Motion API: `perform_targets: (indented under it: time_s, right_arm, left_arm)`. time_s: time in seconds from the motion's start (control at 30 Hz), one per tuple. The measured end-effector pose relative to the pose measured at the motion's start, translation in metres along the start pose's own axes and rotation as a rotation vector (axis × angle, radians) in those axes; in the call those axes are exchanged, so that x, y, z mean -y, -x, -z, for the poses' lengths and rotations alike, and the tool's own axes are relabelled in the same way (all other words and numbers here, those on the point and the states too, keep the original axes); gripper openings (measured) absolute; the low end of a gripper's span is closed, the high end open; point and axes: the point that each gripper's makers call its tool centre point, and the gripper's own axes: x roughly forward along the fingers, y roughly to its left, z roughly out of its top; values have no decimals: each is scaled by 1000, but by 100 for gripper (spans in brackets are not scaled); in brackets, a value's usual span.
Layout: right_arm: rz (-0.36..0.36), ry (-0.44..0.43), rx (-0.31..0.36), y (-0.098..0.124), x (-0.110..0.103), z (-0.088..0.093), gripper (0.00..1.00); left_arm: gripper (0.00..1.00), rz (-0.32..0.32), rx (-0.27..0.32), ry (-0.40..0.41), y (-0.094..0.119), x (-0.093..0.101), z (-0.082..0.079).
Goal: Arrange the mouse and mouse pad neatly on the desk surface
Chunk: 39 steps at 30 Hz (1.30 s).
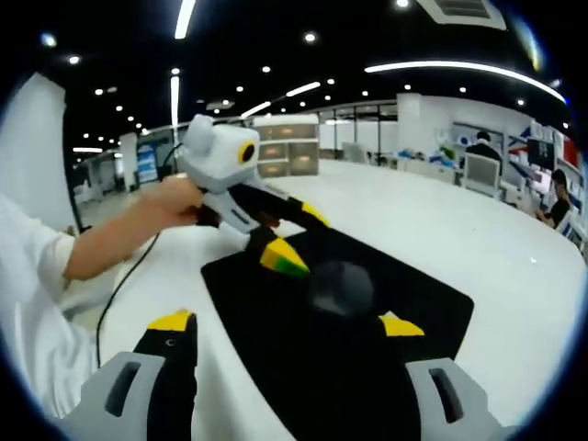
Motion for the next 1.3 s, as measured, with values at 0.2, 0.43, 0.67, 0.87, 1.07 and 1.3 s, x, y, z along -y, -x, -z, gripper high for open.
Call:
perform_targets:
  time_s: [0.2,0.43,0.67,0.87,1.07,1.3]
  right_arm:
    - [0,10,-3,-2,-1,0,76]
    - [-5,24,-10,-2,-4,1,76]
    - [-12,30,-16,-2,-8,1,76]
    - [-24,36,-19,-3,-13,1,76]
    - [-28,36,-22,-4,-16,1,76]
    - [-41,45,-25,-7,-23,1,76]
  left_arm:
    - [53,-7,0,8,-1,-2,0]
    - [52,-26,1,21,-5,-9,-1]
    - [51,-37,-9,25,-7,-14,-2]
    - [50,-40,-20,30,-10,-16,-1]
    - [49,-40,-18,46,-11,-19,0]
    - [49,-41,-28,52,-13,-21,4]
